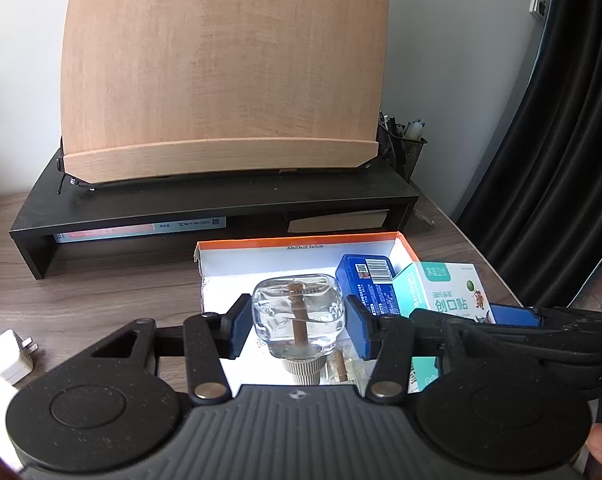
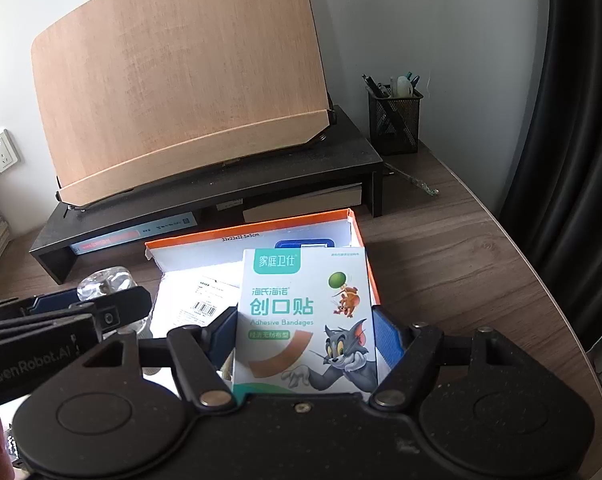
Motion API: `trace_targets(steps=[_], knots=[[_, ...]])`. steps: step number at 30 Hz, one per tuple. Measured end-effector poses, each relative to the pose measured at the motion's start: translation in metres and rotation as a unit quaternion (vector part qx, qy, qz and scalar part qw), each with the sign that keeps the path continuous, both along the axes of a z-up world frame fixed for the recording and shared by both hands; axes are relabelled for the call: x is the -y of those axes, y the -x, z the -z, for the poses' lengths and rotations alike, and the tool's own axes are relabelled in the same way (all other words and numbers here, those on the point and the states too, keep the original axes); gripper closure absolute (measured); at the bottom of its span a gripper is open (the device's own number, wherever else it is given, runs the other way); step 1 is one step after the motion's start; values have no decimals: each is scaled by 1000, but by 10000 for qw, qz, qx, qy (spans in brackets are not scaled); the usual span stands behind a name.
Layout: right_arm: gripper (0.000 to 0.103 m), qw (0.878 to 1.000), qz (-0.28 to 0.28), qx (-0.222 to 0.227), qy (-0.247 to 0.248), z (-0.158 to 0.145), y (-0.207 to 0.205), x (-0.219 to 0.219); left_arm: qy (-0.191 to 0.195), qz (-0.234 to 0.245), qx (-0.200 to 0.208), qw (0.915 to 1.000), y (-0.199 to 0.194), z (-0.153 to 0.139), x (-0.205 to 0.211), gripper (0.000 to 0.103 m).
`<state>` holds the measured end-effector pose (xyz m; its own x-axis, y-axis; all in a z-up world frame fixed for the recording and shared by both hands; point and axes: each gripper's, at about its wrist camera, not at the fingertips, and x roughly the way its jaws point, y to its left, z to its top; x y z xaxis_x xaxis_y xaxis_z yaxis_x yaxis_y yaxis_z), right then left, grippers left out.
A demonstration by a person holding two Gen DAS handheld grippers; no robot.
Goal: Organize rigid objects
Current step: 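Lower the bandage box into the box with the right gripper while the left gripper holds the bottle above, then open the left gripper to drop the glass bottle while the right gripper releases the bandage box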
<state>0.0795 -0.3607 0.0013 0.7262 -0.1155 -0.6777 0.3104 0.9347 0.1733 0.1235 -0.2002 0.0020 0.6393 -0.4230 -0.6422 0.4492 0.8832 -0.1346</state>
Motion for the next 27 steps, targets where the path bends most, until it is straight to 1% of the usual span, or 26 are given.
trace_targets(steps=[14,16,17,27], knots=[[18,10000,31,-44,37,7,-6,0,-31,56,-10,10000,-5,4,5,53],[18,9999,-2,-54,113,7,-7,-1,-34,69,-8,10000,-6,4,6,53],[17,9999,9,-47,143,7,-6,-1,-41,75,-5,10000,-7,5,6,53],[16,9996,216,146,56,-3,9,8,-91,240,-10,9997,-24,7,21,53]])
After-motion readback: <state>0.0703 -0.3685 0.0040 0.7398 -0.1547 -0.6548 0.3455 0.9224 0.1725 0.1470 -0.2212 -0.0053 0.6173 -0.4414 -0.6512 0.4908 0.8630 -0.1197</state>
